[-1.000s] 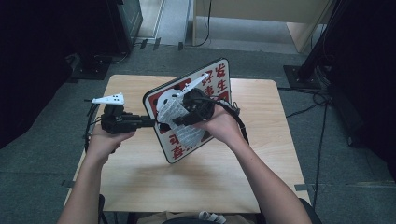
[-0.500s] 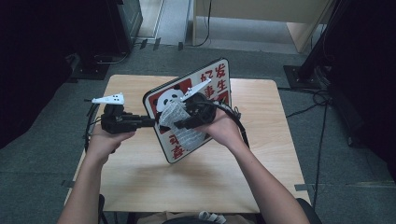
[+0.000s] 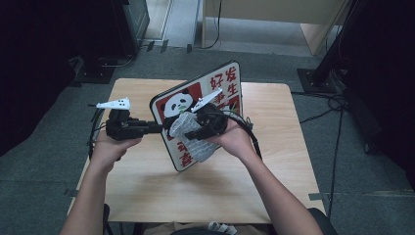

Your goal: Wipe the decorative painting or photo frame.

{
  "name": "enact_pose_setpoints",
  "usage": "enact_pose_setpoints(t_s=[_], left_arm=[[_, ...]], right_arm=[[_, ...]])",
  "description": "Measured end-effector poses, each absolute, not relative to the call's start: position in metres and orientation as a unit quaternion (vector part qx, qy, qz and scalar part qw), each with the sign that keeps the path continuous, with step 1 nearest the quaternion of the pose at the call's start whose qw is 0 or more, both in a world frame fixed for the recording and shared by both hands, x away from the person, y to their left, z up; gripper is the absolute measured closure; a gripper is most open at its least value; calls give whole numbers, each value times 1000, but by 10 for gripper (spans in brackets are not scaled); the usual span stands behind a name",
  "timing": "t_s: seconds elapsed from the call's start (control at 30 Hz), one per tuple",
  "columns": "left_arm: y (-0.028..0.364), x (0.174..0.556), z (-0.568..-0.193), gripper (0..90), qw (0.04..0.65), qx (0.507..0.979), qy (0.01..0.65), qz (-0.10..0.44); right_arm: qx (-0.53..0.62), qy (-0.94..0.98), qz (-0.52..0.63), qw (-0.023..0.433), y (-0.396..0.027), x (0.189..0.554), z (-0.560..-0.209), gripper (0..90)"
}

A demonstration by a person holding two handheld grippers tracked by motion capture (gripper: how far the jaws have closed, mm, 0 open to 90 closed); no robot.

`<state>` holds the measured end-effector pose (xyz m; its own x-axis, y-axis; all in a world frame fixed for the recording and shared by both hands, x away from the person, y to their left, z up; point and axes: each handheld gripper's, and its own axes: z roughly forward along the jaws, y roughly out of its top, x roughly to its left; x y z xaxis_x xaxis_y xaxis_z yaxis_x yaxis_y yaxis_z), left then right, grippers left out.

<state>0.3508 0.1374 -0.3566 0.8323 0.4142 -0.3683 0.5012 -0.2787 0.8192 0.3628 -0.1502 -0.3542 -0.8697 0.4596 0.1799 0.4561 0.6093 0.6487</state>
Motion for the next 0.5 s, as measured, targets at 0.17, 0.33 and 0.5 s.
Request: enact_pose_setpoints(t_s=[0.17,0.33,0.5], left_arm=[[137,351,-357,779,528,798,287,-41],[137,351,-357,779,528,798,287,-41],[138,351,-357,778,528,799,287,-41]], right_arm=[[254,897,363,1,-152,362,-359,632],[254,896,364,-2,-153,362,-364,631],[256,896,362,-8,-155,361,-370,629]])
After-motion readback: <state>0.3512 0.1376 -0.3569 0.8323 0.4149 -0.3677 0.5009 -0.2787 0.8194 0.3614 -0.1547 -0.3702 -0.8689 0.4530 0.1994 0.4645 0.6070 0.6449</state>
